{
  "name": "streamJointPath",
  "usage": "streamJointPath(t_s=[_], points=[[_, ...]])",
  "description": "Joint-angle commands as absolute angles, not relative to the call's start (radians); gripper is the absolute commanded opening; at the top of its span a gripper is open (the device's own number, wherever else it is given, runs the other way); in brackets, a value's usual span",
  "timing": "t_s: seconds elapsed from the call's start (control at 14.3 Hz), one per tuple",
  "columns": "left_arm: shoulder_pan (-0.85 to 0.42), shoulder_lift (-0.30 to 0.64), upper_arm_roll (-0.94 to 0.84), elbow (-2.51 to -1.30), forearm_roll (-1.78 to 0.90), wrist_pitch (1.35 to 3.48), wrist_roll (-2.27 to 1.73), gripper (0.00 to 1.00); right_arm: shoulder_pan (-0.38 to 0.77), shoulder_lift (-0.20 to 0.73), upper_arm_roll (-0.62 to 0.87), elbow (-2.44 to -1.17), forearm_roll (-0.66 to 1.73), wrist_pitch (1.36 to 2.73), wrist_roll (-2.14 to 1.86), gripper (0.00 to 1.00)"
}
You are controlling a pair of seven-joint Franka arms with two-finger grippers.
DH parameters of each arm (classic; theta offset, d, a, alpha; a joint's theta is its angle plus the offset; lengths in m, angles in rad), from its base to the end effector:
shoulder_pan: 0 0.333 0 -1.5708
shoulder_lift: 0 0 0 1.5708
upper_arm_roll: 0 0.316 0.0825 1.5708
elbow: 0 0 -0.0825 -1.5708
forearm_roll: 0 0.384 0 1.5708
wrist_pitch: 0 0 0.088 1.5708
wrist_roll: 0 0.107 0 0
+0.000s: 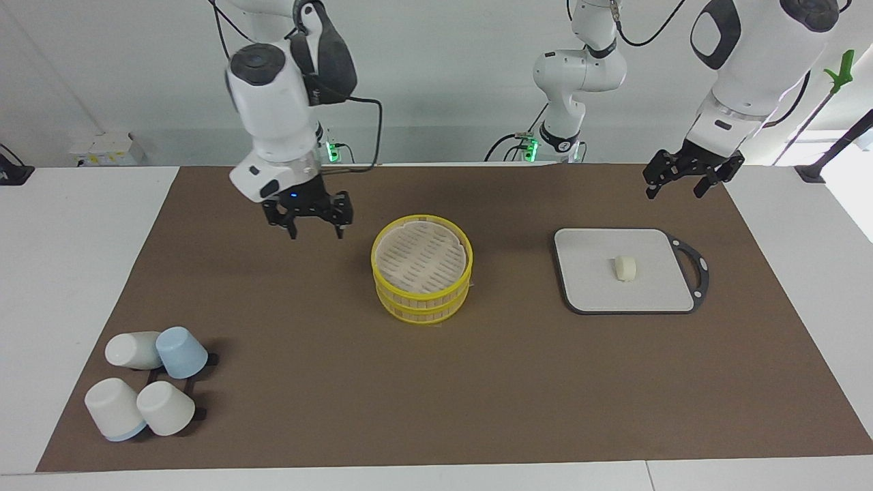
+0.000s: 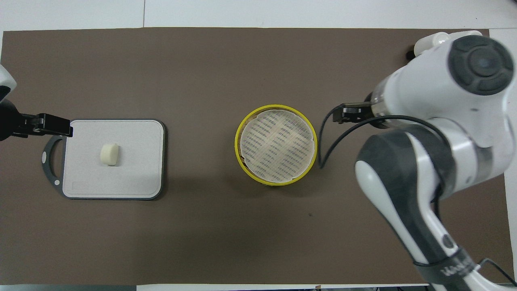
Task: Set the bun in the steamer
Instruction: 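Reach the right gripper to the steamer lid while the left gripper reaches the bun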
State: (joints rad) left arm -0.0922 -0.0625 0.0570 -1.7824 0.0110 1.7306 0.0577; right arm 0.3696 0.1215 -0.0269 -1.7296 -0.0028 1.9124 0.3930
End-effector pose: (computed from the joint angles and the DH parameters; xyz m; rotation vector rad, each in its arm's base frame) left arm 0.5435 -0.0173 0.5720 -3.1306 0.1483 -0.0165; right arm 0.5710 0.2042 0.5083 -3.1227 0.0767 -0.0927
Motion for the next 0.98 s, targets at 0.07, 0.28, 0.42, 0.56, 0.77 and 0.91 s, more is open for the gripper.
streamJointPath(t_s=[0.07,0.28,0.42,0.56,0.77,0.91], points=[[-0.045,-0.118,0.060,-2.049,0.028,1.955,0.196,1.00,0.526,0.234,-0.035,-1.663,-0.008,1.970,0.564,0.89],[-0.029,-0.080,0.060,-2.189,0.026,2.153,0.242,1.00,0.567,0.282,-0.034,-1.609,-0.005,1.960,0.580,0.91],[-0.015,-0.040,0.060,-2.229,0.026,2.226,0.297,1.00,0.597,0.322,-0.034,-1.545,-0.005,1.922,0.598,0.91],[-0.008,0.014,0.058,-2.230,0.026,2.275,0.316,1.00,0.627,0.432,-0.035,-1.397,-0.008,1.843,0.658,0.91],[-0.020,0.038,0.057,-2.264,0.026,2.350,0.314,1.00,0.661,0.517,-0.034,-1.305,-0.009,1.831,0.713,0.91],[-0.023,0.043,0.054,-2.267,0.023,2.353,0.313,1.00,0.676,0.529,-0.034,-1.304,-0.008,1.836,0.716,0.91]])
